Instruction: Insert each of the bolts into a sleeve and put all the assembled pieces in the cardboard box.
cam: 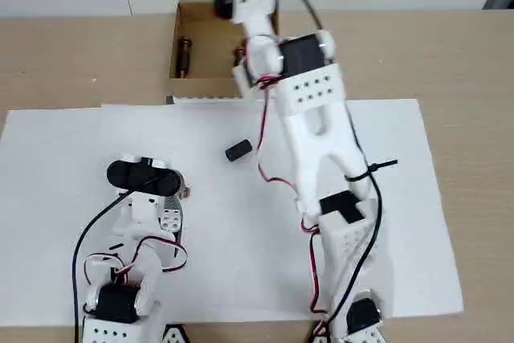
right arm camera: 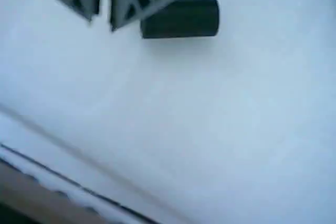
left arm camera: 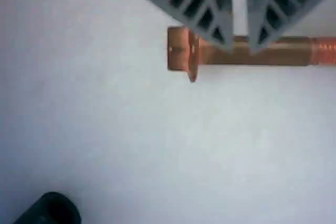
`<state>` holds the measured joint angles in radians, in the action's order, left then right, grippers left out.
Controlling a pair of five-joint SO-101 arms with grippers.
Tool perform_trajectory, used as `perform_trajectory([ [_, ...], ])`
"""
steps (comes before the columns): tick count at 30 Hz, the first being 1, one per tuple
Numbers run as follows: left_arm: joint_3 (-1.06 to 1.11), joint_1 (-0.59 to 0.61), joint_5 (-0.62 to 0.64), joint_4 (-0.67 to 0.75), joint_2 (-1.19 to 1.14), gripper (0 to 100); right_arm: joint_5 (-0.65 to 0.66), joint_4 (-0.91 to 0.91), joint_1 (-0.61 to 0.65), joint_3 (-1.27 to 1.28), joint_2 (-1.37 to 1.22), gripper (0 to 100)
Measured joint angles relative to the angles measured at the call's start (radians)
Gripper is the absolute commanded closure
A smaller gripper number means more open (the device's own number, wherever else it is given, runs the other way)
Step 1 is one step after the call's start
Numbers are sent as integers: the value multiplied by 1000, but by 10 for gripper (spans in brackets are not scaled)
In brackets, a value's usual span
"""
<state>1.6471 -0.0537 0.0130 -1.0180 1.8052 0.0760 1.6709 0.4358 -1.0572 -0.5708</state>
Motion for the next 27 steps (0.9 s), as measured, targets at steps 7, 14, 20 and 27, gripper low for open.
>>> perform_trajectory([
  [7,0,0,0,0,0,994,138,3,40,110,9,991],
  [14,0,0,0,0,0,994,299,3,41,173,9,991],
  [20,0,0,0,0,0,994,440,3,40,295,37,987],
  [27,0,0,0,0,0,994,637,3,69,416,112,929],
])
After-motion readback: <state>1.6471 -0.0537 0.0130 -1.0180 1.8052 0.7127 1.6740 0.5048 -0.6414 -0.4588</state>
